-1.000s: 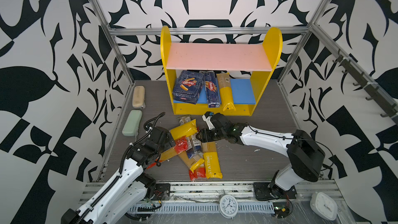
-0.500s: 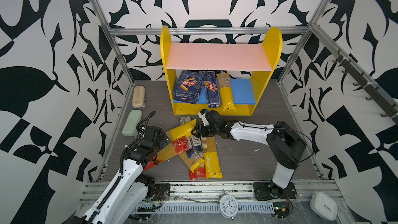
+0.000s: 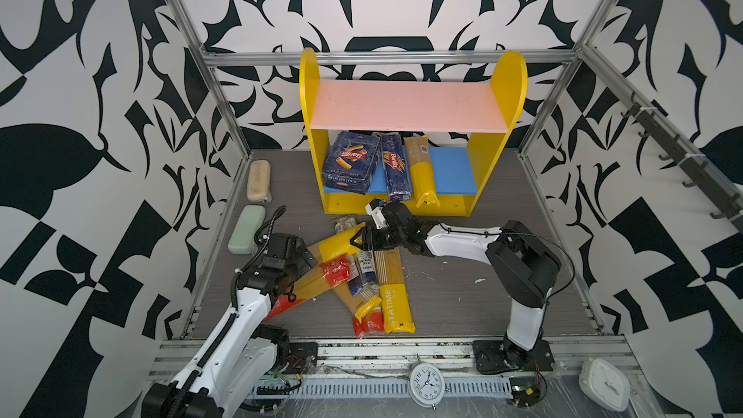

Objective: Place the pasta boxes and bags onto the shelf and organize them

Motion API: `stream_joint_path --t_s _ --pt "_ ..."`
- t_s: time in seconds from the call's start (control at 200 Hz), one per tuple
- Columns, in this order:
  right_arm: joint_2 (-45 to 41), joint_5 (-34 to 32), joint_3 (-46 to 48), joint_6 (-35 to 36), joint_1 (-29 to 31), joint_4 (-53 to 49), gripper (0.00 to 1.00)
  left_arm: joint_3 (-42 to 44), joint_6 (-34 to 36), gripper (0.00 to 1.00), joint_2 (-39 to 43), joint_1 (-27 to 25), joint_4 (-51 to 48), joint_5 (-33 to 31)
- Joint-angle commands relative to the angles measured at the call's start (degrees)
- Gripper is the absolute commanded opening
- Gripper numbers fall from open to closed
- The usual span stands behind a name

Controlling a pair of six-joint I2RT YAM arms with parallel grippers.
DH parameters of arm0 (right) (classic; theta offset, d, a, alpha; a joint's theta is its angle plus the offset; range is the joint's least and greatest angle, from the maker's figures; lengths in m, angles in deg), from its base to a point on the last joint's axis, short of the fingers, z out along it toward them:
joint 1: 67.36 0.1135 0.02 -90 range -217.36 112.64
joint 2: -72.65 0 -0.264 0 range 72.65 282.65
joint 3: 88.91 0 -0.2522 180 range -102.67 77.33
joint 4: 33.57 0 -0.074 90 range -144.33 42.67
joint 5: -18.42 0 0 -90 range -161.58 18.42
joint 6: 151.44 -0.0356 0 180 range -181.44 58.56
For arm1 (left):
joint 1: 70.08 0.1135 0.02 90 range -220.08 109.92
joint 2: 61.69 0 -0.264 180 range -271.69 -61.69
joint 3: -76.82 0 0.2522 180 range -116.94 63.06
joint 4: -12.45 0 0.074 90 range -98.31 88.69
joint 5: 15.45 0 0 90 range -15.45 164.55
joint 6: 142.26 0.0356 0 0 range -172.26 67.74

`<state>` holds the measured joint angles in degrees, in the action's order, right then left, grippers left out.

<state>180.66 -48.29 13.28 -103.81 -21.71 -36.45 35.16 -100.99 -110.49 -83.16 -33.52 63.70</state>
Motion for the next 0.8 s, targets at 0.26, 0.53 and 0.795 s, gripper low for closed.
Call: stream_joint_path --t_s 0.26,0.53,0.795 --pt "2.33 2.02 -3.94 -1.83 -0.65 3.98 0.66 0.76 1.16 0.92 -2.05 1.92 2.15 2.75" --pt "2.77 2.63 -4.47 -2.71 -0.65 6.02 0.46 1.01 1.27 0.92 -0.83 2.09 1.32 3.04" --pt "-1.22 1.13 -1.32 -1.25 -0.47 4.95 0.22 1.36 0.4 0.93 1.06 2.1 0.32 3.43"
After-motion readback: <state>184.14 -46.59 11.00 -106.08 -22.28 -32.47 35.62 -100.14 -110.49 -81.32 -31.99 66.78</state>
